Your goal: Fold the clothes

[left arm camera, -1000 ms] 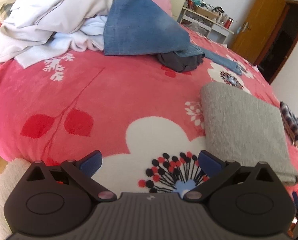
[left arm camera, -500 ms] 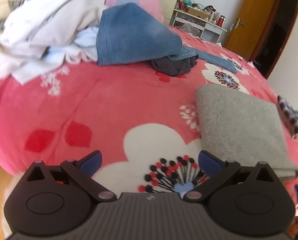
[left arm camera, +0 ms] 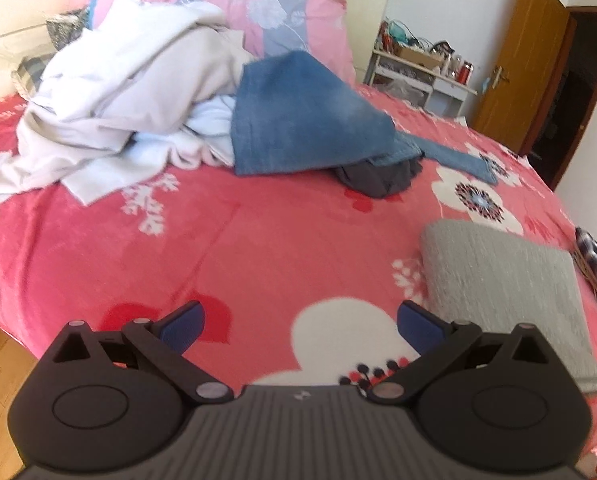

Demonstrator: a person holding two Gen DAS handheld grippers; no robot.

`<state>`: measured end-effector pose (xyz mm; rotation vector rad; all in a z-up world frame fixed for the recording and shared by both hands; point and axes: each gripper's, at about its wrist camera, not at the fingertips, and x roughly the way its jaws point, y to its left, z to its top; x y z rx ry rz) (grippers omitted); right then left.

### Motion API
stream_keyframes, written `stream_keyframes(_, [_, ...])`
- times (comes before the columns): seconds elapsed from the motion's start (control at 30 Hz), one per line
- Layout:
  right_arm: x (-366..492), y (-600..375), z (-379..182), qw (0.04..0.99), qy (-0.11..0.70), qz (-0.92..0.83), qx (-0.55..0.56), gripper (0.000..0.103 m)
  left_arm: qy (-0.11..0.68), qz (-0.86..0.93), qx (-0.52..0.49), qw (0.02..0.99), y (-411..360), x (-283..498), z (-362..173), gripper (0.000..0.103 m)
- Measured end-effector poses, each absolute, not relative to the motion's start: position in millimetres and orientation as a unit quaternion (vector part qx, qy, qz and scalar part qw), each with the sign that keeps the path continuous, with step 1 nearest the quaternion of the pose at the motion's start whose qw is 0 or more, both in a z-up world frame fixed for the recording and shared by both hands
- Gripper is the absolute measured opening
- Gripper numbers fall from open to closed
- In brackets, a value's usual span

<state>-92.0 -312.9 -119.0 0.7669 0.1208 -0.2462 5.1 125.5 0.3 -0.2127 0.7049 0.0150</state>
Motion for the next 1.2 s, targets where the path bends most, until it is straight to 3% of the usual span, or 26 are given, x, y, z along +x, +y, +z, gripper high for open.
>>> stream_keyframes(0.57, [-106,-333,-115,0.905,0.035,-0.069,0.418,0.102,0.293,-0.048,-0.136,0.945,136,-14,11,0.103])
stream_keyframes(0.93, [-95,-308,-69,0.918,0.123,0.047,0.374,0.101,0.273,-0.155,-0.024,0.949,65,-18,-10,0.102])
stream_keyframes(1.0, [-91,-301,-68,0.921,0.136,0.048,0.362,0.094,0.27,-0.167,-0.01,0.948,55,-16,-14,0.102])
stream_keyframes(1.07, [-86,-295,-69,0.922,0.146,0.047,0.357,0.078,0.267,-0.179,0.004,0.947,44,-13,-18,0.099])
stream_keyframes(1.2, [-79,-291,-72,0.914,0.162,0.044,0.368,0.064,0.261,-0.204,0.025,0.943,27,-10,-25,0.095])
